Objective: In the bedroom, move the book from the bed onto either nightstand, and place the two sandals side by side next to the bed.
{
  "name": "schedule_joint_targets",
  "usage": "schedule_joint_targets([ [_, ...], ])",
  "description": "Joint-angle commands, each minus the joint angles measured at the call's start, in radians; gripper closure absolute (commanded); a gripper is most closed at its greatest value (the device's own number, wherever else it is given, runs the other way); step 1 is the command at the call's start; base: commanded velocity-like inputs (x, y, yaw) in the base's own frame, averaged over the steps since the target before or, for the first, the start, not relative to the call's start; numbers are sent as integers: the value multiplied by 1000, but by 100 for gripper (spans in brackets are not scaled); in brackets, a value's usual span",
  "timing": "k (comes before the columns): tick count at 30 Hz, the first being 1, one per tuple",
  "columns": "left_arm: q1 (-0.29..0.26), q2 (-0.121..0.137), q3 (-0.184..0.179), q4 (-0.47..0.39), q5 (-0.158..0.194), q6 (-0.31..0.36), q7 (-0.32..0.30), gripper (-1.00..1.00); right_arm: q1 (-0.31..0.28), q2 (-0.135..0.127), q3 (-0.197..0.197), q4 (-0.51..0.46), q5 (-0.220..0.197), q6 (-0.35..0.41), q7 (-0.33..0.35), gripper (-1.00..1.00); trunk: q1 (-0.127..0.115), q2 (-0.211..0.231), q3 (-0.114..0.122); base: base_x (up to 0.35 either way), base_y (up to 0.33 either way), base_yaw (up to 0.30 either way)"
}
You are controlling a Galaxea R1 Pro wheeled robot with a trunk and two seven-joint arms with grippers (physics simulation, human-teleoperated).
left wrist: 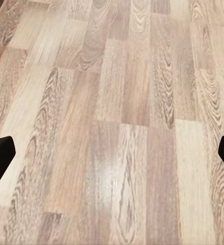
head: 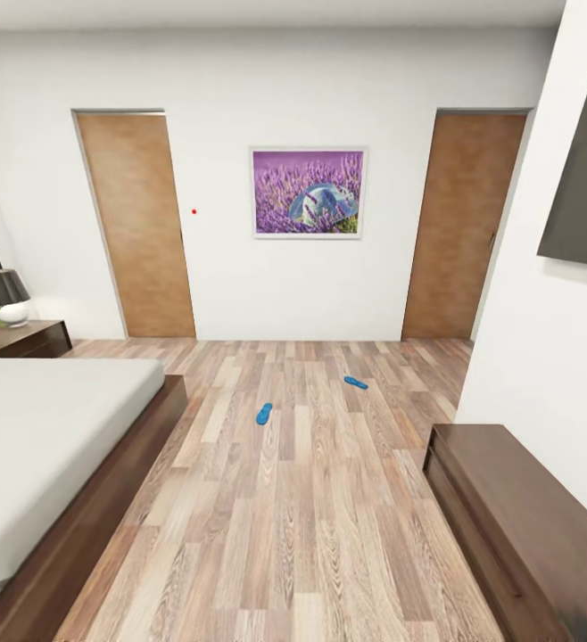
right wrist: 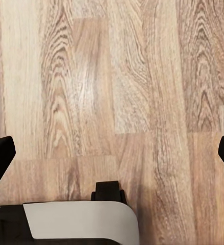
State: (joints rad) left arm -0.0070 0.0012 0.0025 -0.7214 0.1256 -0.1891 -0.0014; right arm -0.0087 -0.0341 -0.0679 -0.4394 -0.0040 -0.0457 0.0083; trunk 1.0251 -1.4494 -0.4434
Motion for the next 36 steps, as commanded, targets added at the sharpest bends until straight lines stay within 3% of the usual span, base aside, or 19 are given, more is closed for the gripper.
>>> schedule_joint_targets([
  [1,-1,0,-1,0,9,-3,0,-100,-1,0,-2,1,0,-3,1,-100,0,-1,-3,0,0,0],
  [36,-1,0,-1,0,9,-3,0,-100,0,0,-4,1,-1,-3,1,-100,0,-1,-44,0,0,0],
])
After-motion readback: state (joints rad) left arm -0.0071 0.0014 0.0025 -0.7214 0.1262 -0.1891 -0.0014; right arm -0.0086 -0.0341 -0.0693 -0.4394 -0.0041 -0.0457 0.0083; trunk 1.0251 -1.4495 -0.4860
